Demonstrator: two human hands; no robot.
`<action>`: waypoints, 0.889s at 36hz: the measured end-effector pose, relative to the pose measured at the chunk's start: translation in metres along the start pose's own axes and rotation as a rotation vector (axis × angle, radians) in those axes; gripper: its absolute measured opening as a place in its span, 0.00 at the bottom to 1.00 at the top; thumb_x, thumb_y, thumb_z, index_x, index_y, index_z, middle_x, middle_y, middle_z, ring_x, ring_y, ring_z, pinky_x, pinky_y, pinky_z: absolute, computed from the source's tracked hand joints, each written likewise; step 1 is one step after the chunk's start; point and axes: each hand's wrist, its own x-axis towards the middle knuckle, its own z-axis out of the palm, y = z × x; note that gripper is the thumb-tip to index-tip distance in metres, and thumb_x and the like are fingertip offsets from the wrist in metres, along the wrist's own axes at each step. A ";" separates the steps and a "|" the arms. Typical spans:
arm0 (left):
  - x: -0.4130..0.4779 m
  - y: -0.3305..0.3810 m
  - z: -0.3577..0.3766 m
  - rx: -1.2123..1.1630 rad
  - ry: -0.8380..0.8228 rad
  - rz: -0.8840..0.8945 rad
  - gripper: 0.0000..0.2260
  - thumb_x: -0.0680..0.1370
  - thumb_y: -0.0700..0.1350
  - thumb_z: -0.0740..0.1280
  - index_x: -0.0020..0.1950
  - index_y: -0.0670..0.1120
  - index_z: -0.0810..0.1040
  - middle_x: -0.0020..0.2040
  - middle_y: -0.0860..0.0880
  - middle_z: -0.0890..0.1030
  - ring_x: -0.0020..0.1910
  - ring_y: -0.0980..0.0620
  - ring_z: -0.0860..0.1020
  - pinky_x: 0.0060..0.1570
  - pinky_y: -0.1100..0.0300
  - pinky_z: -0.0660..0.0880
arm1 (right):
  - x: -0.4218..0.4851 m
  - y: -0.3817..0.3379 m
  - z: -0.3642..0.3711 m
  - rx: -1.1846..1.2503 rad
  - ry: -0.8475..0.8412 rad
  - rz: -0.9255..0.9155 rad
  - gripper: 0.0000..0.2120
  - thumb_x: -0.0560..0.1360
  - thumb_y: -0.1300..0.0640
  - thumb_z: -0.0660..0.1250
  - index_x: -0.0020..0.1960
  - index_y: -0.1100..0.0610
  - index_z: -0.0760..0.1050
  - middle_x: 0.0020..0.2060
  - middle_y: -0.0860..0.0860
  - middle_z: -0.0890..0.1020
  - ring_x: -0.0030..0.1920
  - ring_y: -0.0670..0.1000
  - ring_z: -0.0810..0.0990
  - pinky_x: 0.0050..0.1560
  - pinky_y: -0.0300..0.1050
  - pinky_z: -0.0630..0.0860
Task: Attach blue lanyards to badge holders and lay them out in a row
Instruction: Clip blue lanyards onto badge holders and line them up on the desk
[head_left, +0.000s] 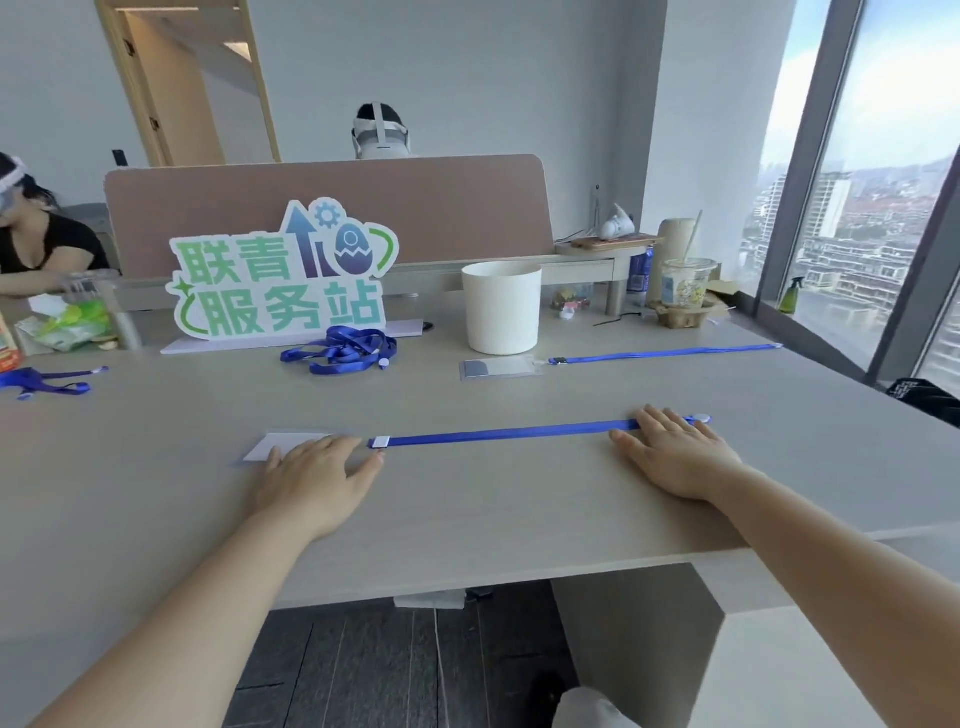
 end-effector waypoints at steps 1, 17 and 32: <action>0.000 0.005 0.001 -0.001 0.000 0.008 0.27 0.78 0.65 0.48 0.73 0.56 0.63 0.75 0.56 0.64 0.73 0.51 0.62 0.72 0.46 0.52 | 0.001 0.007 -0.001 0.001 0.003 0.006 0.31 0.78 0.35 0.42 0.76 0.51 0.53 0.76 0.47 0.55 0.76 0.48 0.50 0.74 0.48 0.47; 0.001 0.112 0.012 -0.051 -0.061 0.249 0.23 0.80 0.61 0.49 0.75 0.60 0.57 0.74 0.55 0.60 0.72 0.51 0.58 0.70 0.56 0.56 | 0.015 0.002 0.005 0.106 0.073 -0.106 0.28 0.79 0.38 0.43 0.75 0.50 0.55 0.77 0.47 0.53 0.77 0.51 0.48 0.75 0.51 0.46; 0.004 0.124 0.015 -0.106 -0.065 0.245 0.19 0.80 0.62 0.51 0.70 0.65 0.64 0.73 0.55 0.60 0.71 0.50 0.58 0.71 0.55 0.56 | 0.029 0.056 -0.010 -0.035 0.084 0.050 0.25 0.79 0.38 0.41 0.74 0.42 0.55 0.77 0.48 0.51 0.77 0.53 0.47 0.75 0.54 0.44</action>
